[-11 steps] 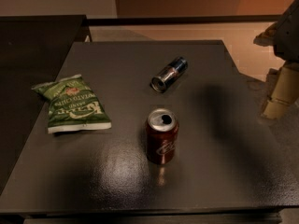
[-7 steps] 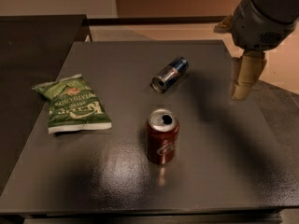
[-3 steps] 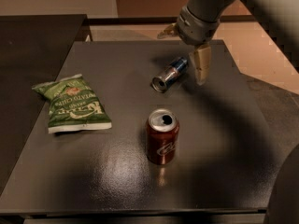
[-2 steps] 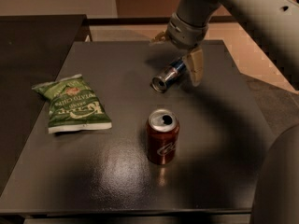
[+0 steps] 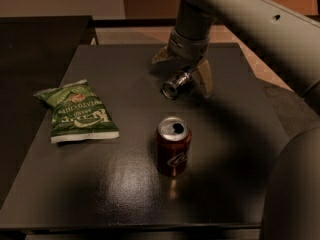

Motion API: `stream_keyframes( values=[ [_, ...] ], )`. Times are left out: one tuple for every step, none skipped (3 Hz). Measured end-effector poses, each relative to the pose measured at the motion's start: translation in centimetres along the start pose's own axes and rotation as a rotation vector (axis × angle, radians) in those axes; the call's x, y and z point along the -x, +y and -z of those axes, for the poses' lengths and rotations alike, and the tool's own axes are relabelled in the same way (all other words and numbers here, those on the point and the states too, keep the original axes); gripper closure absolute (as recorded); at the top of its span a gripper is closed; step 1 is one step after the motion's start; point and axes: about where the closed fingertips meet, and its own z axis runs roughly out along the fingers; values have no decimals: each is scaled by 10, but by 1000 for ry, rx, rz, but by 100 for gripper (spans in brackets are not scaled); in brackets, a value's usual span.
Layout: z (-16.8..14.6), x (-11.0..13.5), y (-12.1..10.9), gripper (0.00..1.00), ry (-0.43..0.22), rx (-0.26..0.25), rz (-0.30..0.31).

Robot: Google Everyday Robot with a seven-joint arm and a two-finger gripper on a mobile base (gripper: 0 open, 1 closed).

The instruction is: Place redbull can upright

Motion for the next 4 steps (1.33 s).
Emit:
stream_keyframes(
  values=[
    [-6,1,2,17,18,36,38],
    [-8,0,5,42,27,64,54],
    [-5,-3,5,64,16,67,44],
    [11,-4,1,88,-28,21,-22]
  ],
)
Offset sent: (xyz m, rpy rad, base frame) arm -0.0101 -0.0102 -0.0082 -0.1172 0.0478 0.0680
